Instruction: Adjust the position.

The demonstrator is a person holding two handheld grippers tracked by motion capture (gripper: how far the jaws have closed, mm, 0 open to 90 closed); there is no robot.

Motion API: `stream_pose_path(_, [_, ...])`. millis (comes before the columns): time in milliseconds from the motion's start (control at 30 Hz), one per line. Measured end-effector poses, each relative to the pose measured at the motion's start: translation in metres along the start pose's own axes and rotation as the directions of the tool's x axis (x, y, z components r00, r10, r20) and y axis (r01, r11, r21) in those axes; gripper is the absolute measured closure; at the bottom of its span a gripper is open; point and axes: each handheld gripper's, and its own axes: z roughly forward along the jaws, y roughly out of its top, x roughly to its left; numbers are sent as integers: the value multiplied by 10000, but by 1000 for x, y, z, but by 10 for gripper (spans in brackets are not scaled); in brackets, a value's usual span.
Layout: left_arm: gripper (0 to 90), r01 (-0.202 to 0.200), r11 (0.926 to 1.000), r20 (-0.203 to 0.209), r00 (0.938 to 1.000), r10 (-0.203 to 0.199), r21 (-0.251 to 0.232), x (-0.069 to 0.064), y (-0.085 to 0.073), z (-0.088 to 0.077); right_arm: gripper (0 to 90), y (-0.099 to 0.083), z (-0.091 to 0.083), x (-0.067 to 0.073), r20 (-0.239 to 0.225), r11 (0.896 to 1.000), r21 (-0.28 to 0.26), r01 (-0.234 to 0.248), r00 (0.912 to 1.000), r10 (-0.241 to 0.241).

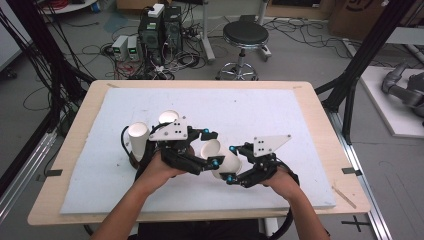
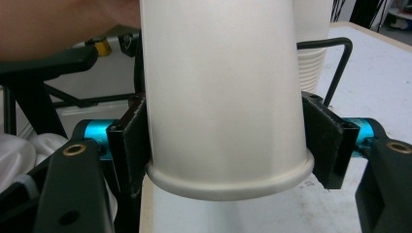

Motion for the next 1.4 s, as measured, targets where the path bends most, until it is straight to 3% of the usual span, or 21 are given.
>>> stream_pose_path(67, [253,51,9999,123,9999,-53,165,0,-1,1,292,1,1,0,3,9998,202,58,10000,-58])
stream_pose_path(133, [330,-99,9996,421,9991,89,252,0,-2,1,291,1,1,0,-12,9995,301,114,9999,-114])
stream_pose_path(233, [358,-8,9996,458,9989,-4,272,1,-2,0,278,1,2,0,-88,9992,399,0,10000,4])
stream_pose_path(400, [360,105,9996,520,9986,-90,-275,1,0,-4,191,0,1,1,56,9991,-303,-310,9995,312])
stream_pose_path(533, [361,188,9976,585,9982,-149,-673,2,2,-7,190,-1,1,1,-89,9947,-833,-595,9982,590])
stream_pose_path(700, [361,233,9969,634,9978,-186,-757,1,1,-8,221,-2,4,1,-389,9901,-1198,-734,9968,692])
stream_pose_path(933, [353,253,9983,538,9983,-225,-517,1,-1,-7,271,-2,1,0,-383,9948,-920,-442,9984,408])
stream_pose_path(1100, [262,169,9999,382,9991,-169,-5,0,-2,-4,280,1,-2,0,-191,9979,-616,-204,9996,193])
stream_pose_path(1167, [268,151,9999,380,9992,-152,50,0,-2,-4,281,2,-2,1,-62,9995,-303,-85,9999,83])
stream_pose_path(1267, [353,102,9999,647,9978,-107,80,1,-3,-4,281,3,-3,1,-53,10000,65,76,10000,-76])
stream_pose_path(1400, [360,166,9999,766,9969,-168,31,2,-3,-4,269,3,-5,2,-99,9999,82,76,9999,-75])
